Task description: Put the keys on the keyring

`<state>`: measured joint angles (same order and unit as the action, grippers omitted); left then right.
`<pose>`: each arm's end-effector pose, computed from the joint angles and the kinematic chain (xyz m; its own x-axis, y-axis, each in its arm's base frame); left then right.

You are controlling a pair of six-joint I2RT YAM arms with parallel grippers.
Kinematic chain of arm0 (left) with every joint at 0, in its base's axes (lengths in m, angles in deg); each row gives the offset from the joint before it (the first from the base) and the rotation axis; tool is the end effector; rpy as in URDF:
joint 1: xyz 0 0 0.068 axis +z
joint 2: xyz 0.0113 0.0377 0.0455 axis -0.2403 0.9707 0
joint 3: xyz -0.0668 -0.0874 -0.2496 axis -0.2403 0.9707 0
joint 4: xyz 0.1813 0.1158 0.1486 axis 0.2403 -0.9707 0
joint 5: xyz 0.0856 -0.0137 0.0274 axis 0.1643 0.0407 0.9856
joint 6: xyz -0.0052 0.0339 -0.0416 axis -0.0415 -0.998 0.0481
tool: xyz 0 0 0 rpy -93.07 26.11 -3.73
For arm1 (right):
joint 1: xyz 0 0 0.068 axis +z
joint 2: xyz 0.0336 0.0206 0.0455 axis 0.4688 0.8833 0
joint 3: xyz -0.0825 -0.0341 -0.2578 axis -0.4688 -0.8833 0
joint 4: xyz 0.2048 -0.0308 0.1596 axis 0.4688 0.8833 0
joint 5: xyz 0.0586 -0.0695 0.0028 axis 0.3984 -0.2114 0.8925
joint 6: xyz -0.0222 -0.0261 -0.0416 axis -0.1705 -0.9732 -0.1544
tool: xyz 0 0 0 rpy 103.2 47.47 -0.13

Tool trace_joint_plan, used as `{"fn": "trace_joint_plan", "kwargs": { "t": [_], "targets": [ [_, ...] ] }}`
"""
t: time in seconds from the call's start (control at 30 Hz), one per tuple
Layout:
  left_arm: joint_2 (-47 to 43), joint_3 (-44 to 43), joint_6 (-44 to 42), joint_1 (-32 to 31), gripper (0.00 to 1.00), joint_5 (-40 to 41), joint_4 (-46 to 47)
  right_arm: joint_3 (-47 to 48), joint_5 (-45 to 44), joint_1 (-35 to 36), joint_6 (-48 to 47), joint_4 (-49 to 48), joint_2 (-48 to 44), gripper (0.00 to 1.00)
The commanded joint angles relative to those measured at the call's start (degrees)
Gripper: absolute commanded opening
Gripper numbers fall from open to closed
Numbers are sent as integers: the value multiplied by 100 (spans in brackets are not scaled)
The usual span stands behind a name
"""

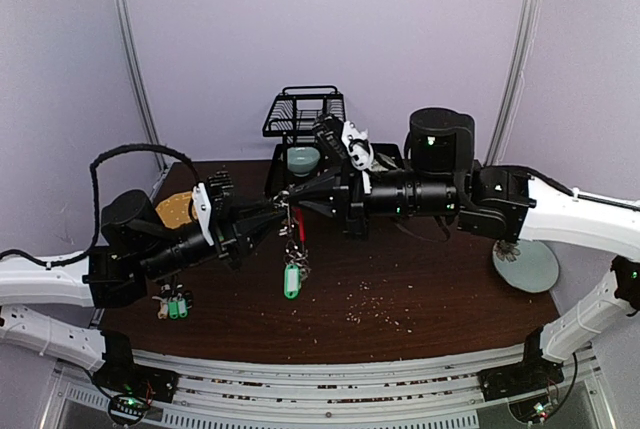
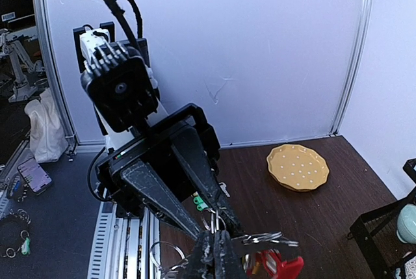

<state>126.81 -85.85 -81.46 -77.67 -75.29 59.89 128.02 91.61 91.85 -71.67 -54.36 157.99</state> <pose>0.1013 -0.2078 0.3279 0.2005 -0.0824 -0.9762 0.8907 0.4303 0.1466 0.1343 0.3040 0.4101 0.0598 -0.0439 -0.9972 -0.9952 0.0750 -0.0630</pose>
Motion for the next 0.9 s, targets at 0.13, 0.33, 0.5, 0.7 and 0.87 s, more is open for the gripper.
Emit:
{"fn": "trace_joint_plan", "kwargs": {
  "t": [0.13,0.33,0.5,0.7,0.87],
  "targets": [
    [18,41,41,31,0,-190,307,-510,100,-13,601,-1455,-270,0],
    [156,61,145,31,0,-355,384,-756,244,-15,1019,-2353,-196,0],
    [406,-48,165,31,0,-668,577,-789,184,-6,1220,-3040,33,0],
    [653,-261,87,31,0,-920,441,-817,-81,5,1150,-3191,164,0],
    [253,-22,84,32,24,-876,586,-959,-71,-56,1134,-3193,47,0]
  ]
}}
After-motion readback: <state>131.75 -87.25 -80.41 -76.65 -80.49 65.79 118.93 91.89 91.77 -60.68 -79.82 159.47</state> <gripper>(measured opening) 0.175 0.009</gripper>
